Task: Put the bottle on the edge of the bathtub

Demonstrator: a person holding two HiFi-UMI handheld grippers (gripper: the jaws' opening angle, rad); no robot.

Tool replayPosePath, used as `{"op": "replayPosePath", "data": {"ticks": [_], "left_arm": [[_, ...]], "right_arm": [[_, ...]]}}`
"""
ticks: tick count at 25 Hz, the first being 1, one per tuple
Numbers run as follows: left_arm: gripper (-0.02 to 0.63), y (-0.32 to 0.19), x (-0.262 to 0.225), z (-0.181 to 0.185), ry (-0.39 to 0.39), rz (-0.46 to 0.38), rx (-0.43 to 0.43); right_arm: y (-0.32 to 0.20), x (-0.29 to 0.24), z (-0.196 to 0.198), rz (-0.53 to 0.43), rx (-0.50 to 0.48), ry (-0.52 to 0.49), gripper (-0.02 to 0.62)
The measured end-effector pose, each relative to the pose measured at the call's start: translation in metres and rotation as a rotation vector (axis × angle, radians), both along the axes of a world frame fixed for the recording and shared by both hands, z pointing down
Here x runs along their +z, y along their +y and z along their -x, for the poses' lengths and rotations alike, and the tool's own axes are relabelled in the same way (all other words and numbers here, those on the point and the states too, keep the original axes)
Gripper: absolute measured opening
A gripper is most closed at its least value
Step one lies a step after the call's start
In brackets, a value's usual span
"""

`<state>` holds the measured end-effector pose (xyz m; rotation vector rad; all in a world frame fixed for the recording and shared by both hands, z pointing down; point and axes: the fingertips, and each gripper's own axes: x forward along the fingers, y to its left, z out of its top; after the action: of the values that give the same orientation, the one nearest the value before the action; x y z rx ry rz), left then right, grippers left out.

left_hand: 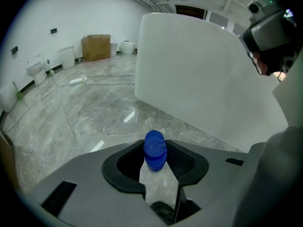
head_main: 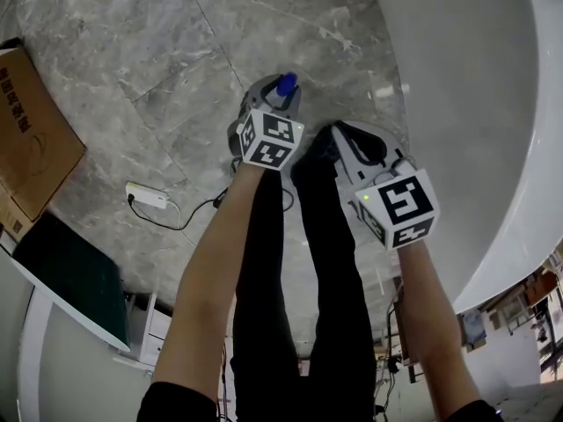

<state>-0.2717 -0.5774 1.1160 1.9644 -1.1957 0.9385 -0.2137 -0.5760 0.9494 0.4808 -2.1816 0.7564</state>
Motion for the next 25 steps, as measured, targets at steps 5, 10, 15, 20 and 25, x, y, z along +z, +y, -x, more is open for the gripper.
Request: {"op": "replayPosePath", "data": {"ticks": [5, 10, 15, 20, 25], "left_arm": [[0.147, -0.034, 0.027, 0.001, -0.055, -0.031, 0.085], [0.147, -0.079, 0.038, -0.006, -0.087, -0.082, 0.141], [0.147, -0.118, 0.051, -0.012, -0.141, -0.103, 0.194], [0.147, -0.135, 0.065, -0.012, -0.185, -0.1, 0.21], [0.147, -0.13, 0.075, -0.01, -0.17, -0.071, 0.189]], "right_arm": [[-0.032, 0.018, 0.006, -0.043, -0.037, 0.006, 0.012], [-0.042, 0.033, 0.006, -0.067, -0.088, 0.011, 0.012], [-0.042, 0.049, -0.003, -0.054, -0.074, 0.026, 0.012], [-0.037, 0.054, -0.005, -0.035, -0.068, 0.021, 0.012], [-0.041, 0.058, -0.01, -0.028, -0.038, 0.016, 0.012]]}}
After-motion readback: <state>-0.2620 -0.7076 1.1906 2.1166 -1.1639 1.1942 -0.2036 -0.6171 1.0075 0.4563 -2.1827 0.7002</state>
